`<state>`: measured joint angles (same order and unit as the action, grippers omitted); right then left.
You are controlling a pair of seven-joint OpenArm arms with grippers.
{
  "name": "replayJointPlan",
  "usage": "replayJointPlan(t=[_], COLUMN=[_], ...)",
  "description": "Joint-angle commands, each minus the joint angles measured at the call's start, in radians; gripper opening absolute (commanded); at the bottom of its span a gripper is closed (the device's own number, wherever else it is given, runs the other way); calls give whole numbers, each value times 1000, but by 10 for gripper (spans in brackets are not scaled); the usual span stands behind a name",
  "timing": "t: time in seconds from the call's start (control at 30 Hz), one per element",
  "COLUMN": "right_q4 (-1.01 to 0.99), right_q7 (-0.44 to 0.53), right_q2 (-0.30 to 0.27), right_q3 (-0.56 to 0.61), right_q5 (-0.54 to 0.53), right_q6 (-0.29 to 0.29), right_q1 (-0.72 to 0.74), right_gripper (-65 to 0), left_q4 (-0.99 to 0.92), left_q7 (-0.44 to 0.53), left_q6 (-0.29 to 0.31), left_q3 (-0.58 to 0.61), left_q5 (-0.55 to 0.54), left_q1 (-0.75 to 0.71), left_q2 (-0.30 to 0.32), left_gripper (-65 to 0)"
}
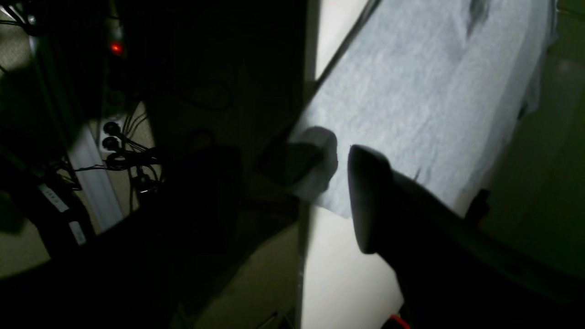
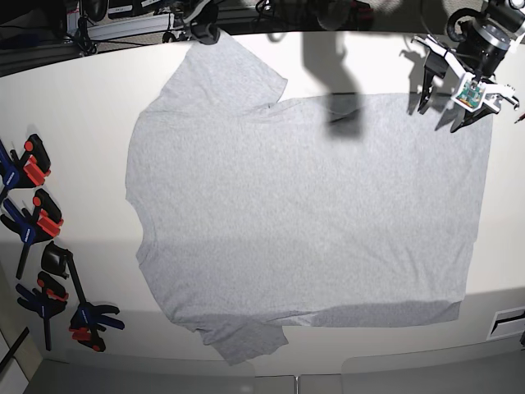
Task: Fold the T-shirt properly
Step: 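Move both grippers toward the shirt's shoulder corners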
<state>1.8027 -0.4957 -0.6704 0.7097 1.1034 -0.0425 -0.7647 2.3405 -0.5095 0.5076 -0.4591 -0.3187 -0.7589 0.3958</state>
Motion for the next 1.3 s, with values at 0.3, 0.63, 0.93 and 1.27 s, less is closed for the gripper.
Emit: replayJointPlan(t=[0.3, 0.63, 0.93, 1.27], right_q4=[13, 13, 14, 15], right_q7=[40, 37, 34, -201], right_q2=[-2, -3, -3, -15], right_q3=[-2, -2, -2, 133], right_q5=[-6, -18, -17, 48], right_q6=[-18, -17, -21, -166], right_q1=[38, 35, 35, 32], right_gripper=[-308, -447, -567, -650], left_q4=[16, 16, 16, 16], left_q7=[24, 24, 24, 24], left_q6=[-2, -2, -2, -2], left_q3=[-6, -6, -6, -6], left_q5=[-16, -16, -16, -16], left_q1=[-6, -6, -6, -5], left_q2=[9, 9, 9, 9], left_gripper=[-334, -334, -334, -334])
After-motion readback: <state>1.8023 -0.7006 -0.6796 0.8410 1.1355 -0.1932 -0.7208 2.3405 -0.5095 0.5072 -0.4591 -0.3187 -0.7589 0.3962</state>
